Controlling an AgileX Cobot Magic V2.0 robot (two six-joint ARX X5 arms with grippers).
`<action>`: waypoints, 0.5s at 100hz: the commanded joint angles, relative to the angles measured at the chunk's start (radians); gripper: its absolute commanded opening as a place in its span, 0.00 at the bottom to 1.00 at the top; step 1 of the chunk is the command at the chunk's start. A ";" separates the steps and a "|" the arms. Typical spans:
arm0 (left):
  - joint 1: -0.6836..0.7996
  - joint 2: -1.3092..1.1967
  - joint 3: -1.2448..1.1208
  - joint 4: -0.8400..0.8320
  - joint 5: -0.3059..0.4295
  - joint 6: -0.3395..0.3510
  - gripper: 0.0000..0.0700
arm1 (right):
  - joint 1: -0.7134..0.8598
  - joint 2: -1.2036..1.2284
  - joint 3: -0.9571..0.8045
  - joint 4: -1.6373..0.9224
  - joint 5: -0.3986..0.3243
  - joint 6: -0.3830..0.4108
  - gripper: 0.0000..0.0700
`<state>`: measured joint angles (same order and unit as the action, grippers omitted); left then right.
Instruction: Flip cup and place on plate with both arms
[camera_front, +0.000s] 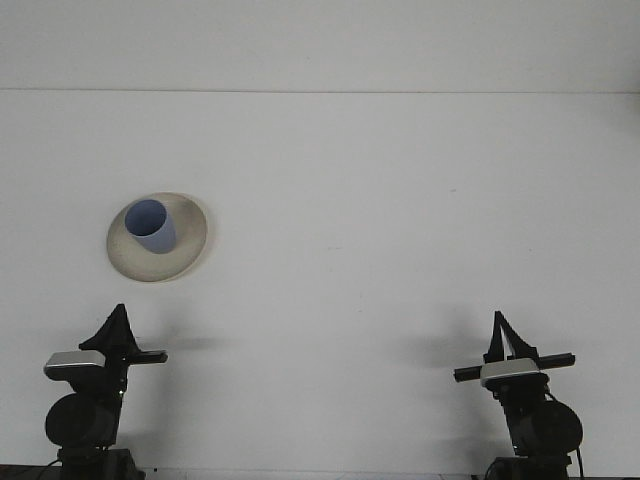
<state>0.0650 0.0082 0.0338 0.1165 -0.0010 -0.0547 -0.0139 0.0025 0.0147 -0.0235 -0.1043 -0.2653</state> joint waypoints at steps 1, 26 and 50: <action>0.001 0.000 -0.019 0.012 -0.001 -0.007 0.02 | 0.002 -0.002 -0.002 0.012 0.000 0.004 0.00; 0.001 -0.001 -0.019 0.013 -0.001 -0.007 0.02 | 0.002 -0.002 -0.002 0.031 0.000 -0.001 0.00; 0.001 -0.001 -0.019 0.013 -0.001 -0.007 0.02 | 0.002 -0.002 -0.002 0.031 0.000 -0.001 0.00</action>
<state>0.0650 0.0078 0.0338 0.1181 -0.0006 -0.0547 -0.0132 0.0013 0.0143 -0.0029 -0.1047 -0.2653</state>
